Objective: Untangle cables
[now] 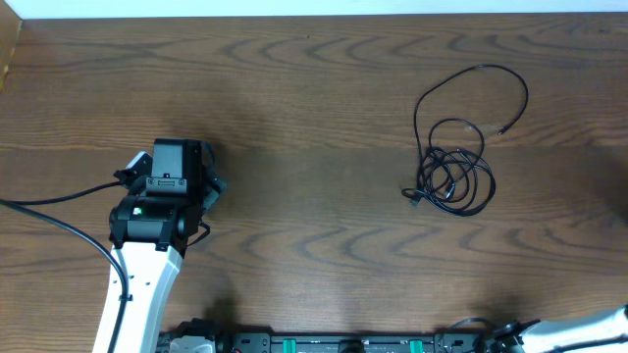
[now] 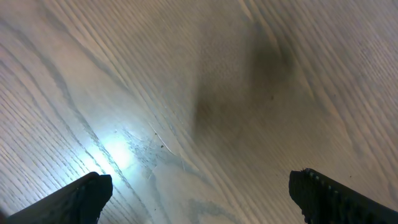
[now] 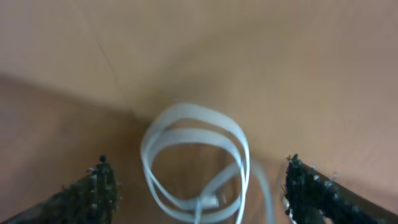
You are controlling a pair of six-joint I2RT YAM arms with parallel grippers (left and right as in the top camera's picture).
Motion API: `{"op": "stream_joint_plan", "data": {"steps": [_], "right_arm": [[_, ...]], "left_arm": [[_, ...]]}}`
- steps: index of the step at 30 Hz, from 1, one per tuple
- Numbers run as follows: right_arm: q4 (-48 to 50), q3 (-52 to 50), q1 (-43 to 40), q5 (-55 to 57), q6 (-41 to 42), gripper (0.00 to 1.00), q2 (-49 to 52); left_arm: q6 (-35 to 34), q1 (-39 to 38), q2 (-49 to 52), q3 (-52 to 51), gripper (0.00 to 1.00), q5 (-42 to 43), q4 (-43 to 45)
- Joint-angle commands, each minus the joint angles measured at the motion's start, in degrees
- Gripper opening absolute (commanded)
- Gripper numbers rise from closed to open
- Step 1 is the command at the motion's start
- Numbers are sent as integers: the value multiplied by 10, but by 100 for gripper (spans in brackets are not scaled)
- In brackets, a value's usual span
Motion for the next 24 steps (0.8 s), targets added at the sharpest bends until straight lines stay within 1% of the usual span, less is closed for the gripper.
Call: {"op": "stream_joint_plan", "data": {"steps": [1,3,4,9,12,15,24], "right_arm": [[-7,7,4,-12,36,87,-68],[-13,7,4,-25,52,88,-92],[-19,7,8,-51,54,89,-114],[-33,7,40,-130,54,98,-161],[-37,7,74,-199,54,99,-180],[-65,7,143,-262,54,99,-187],[-253,7,349,-265,55,99,-186]], "left_arm": [[-5,2,3,-2,98,-10,-4],[-5,2,3,-2,98,-10,-4],[-5,2,3,-2,98,-10,-4],[-5,2,3,-2,98,-10,-4],[-5,2,3,-2,98,-10,-4],[-5,2,3,-2,98,-10,-4],[-5,2,3,-2,98,-10,-4]]}}
